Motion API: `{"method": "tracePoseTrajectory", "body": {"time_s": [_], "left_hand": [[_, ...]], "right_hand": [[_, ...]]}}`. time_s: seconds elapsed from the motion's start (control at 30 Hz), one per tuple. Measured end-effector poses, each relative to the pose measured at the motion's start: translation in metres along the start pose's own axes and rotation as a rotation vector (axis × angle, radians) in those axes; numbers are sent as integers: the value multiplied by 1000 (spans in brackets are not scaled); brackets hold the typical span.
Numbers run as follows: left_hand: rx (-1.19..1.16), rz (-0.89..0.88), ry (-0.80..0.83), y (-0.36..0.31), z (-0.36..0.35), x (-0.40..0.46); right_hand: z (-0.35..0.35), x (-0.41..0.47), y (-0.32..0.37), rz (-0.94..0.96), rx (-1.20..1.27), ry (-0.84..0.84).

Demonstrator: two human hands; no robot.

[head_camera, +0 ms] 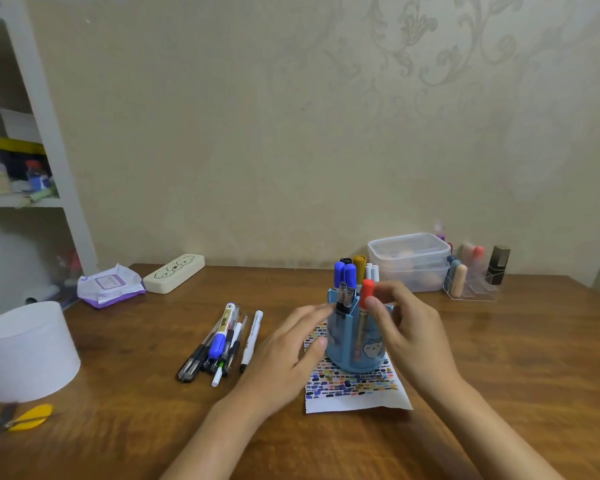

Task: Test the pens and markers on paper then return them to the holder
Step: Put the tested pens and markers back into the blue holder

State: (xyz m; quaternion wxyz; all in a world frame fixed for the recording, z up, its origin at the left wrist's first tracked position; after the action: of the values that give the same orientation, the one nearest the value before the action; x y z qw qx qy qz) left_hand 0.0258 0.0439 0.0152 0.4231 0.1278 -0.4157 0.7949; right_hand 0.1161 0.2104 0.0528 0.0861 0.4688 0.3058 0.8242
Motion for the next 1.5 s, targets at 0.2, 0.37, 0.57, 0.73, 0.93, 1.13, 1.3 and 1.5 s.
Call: {"method": "tracePoseTrajectory", "body": {"time_s": [0.2, 0.37, 0.57, 0.73, 0.93, 1.13, 1.3, 1.5], "left_hand": [[45, 52, 15, 4, 5, 1], [484, 192, -157, 42, 28, -1], [671, 345, -40, 68, 29, -9], [634, 252, -122, 57, 32, -5], [581, 207, 9, 58, 22, -6], [530, 166, -5, 54, 20, -5], [414, 30, -20, 38, 13, -4], [271, -177, -148, 18, 9, 0]], "right_hand": [[-3, -2, -1, -39, -64, 73], [2, -3, 3, -62, -80, 55], [5, -3, 4, -91, -56, 8], [4, -4, 5, -79, -64, 12], [4, -4, 3, -95, -46, 22], [3, -4, 3, -104, -54, 36], [4, -4, 4, -87, -47, 25], [6, -3, 2, -61, 7, -20]]}}
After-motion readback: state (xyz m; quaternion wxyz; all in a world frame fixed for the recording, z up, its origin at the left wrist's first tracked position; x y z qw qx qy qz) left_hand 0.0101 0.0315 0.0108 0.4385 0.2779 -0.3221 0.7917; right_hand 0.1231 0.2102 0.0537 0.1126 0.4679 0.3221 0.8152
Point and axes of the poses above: each hand's wrist, its own x-axis towards the middle knuckle, its own z-axis out of the back of the hand, y = z × x, the point moved 5 cm from there along x, towards the middle knuckle, and after that the axes turned 11 degrees about -y, right-handed, at the moved point
